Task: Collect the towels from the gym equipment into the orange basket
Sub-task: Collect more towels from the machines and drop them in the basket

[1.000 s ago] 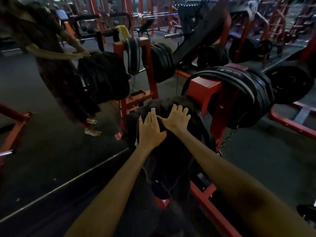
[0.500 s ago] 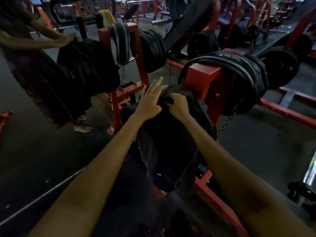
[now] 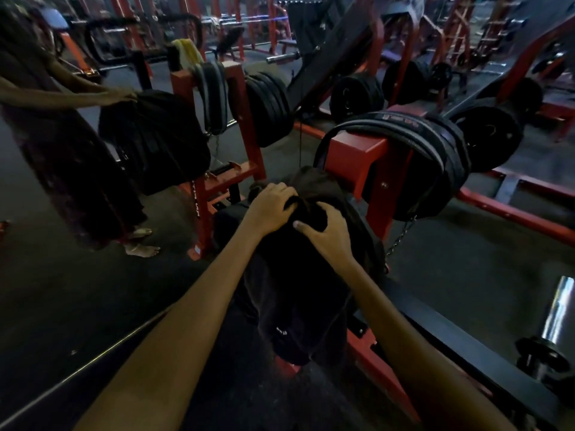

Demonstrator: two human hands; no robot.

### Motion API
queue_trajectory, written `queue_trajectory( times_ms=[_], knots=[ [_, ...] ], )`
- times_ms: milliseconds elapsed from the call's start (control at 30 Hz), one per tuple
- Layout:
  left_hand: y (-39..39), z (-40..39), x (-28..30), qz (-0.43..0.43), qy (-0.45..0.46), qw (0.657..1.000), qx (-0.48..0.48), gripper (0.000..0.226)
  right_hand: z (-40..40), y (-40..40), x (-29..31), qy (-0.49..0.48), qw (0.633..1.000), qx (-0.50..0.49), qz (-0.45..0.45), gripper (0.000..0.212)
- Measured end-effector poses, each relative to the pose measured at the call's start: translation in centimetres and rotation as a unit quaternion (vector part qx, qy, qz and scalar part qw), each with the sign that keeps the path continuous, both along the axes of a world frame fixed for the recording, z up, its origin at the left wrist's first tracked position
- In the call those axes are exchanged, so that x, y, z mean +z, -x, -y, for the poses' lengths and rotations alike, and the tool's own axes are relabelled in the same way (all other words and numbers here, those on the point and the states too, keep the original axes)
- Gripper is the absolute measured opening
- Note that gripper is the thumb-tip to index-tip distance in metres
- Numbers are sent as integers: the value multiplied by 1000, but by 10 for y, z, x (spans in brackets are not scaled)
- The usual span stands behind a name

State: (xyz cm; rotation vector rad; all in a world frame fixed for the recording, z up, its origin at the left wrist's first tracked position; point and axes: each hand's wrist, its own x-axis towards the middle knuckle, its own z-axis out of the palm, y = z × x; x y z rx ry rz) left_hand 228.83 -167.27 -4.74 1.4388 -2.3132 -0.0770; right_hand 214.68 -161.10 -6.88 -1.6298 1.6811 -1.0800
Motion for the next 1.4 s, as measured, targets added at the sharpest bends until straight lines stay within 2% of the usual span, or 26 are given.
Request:
queue_trajectory(
  times_ms=[100, 200, 367, 467, 533, 600, 667, 733, 767, 833, 867, 967, 1000, 1067, 1100, 1200, 1233, 1267, 1333, 1400],
  knots=[
    [12, -1, -1, 62, 21, 996, 53, 30, -22, -6, -11, -39, 997, 0, -67, 101],
    [21, -6, 6, 47, 20, 996, 73, 35, -33, -17, -13, -43, 991, 0, -125, 111],
    [38, -28, 20, -63, -7, 985, 160, 43, -35, -29, -17, -12, 997, -34, -64, 118],
    [45, -41, 28, -153, -106, 957, 223, 41, -36, -32, -19, 49, 998, -37, 25, 113],
    [42, -39, 35, -298, -203, 902, 237, 39, -34, -28, -12, 45, 993, -17, 107, 108],
    [36, -41, 44, -475, -305, 792, 232, 39, -28, -22, -6, 37, 988, 17, 151, 107],
    [26, -46, 53, -583, -371, 687, 223, 37, -22, -19, 2, 66, 981, 37, 177, 99],
    [17, -51, 60, -655, -379, 623, 197, 40, -20, -21, 8, 107, 979, 34, 171, 91],
    [15, -54, 61, -679, -369, 610, 177, 42, -22, -22, 9, 121, 981, 26, 146, 92],
    [13, -62, 59, -691, -322, 625, 167, 45, -24, -24, 2, 130, 987, 21, 90, 109],
    [15, -69, 57, -693, -309, 630, 167, 45, -27, -25, -1, 118, 988, 36, 91, 120],
    [23, -87, 43, -701, -285, 637, 148, 44, -31, -23, -1, 39, 981, 82, 173, 132],
    [25, -88, 44, -702, -300, 626, 159, 44, -29, -17, 4, 25, 974, 87, 209, 124],
    [27, -86, 48, -667, -348, 636, 173, 44, -27, -6, 16, 9, 952, 80, 295, 94],
    [27, -84, 50, -642, -360, 653, 177, 43, -26, -2, 21, -2, 941, 81, 329, 82],
    [30, -75, 51, -587, -363, 699, 189, 42, -27, 9, 26, 2, 931, 71, 358, 55],
    [28, -67, 48, -554, -349, 728, 202, 42, -28, 11, 27, 2, 925, 65, 374, 47],
    [24, -63, 46, -508, -319, 772, 213, 40, -29, 14, 29, -4, 918, 62, 391, 43],
    [10, -53, 43, -386, -195, 878, 207, 34, -31, 22, 33, -7, 912, 70, 405, 42],
    [-4, -45, 40, -249, -78, 955, 140, 43, -32, 30, 39, -16, 905, 92, 416, 44]
  ],
)
